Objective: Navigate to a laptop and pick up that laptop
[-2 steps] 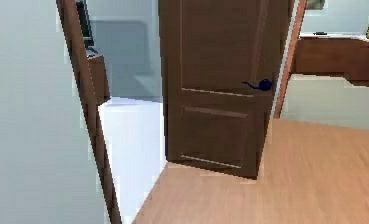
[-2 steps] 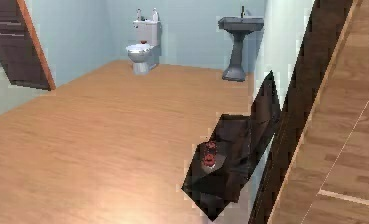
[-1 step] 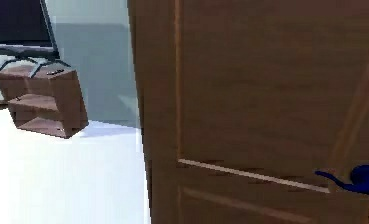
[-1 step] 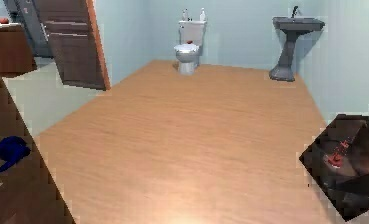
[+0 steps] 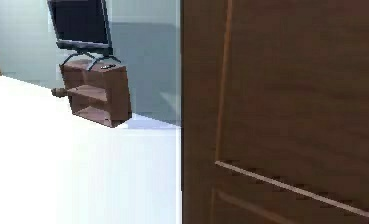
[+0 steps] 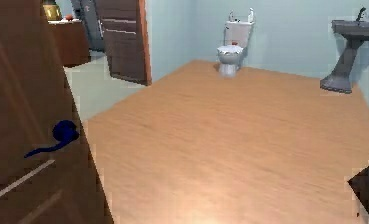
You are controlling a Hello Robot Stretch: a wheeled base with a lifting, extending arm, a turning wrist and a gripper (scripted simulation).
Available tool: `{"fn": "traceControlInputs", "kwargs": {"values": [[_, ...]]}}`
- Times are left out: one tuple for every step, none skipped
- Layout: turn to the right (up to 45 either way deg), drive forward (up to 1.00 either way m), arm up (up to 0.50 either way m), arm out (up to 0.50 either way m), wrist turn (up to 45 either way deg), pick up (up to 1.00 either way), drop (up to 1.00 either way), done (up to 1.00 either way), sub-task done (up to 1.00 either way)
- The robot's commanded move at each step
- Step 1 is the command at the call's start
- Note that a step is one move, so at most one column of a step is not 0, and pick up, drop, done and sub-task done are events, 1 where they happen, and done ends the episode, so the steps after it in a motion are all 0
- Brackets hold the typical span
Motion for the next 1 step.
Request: {"fn": "traceControlInputs", "kwargs": {"values": [[0.0,0.3,0.0,0.0,0.0,0.0,0.0,0.0,0.0]]}}
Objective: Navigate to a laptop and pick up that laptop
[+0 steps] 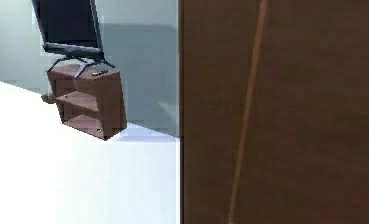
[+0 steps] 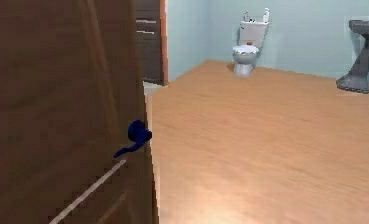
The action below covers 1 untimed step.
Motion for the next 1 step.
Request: {"fn": "traceControlInputs", "kwargs": {"values": [[-45.0,0.0,0.0,0.0,0.0,0.0,0.0,0.0,0.0]]}}
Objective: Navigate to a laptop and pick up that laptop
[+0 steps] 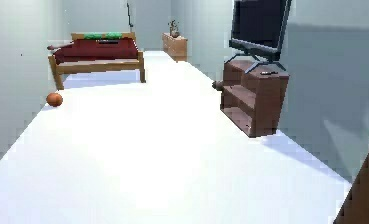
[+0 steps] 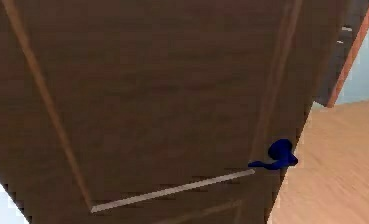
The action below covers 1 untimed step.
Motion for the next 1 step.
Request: {"fn": "traceControlInputs", "kwargs": {"values": [[-15.0,0.0,0.0,0.0,0.0,0.0,0.0,0.0,0.0]]}}
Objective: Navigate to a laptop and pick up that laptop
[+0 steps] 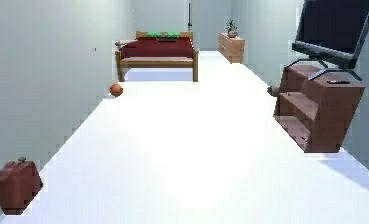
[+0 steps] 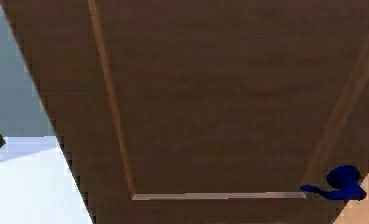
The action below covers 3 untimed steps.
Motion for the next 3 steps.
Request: {"fn": "traceControlInputs", "kwargs": {"values": [[0.0,1.0,0.0,0.0,0.0,0.0,0.0,0.0,0.0],[0.0,1.0,0.0,0.0,0.0,0.0,0.0,0.0,0.0],[-3.0,0.0,0.0,0.0,0.0,0.0,0.0,0.0,0.0]]}}
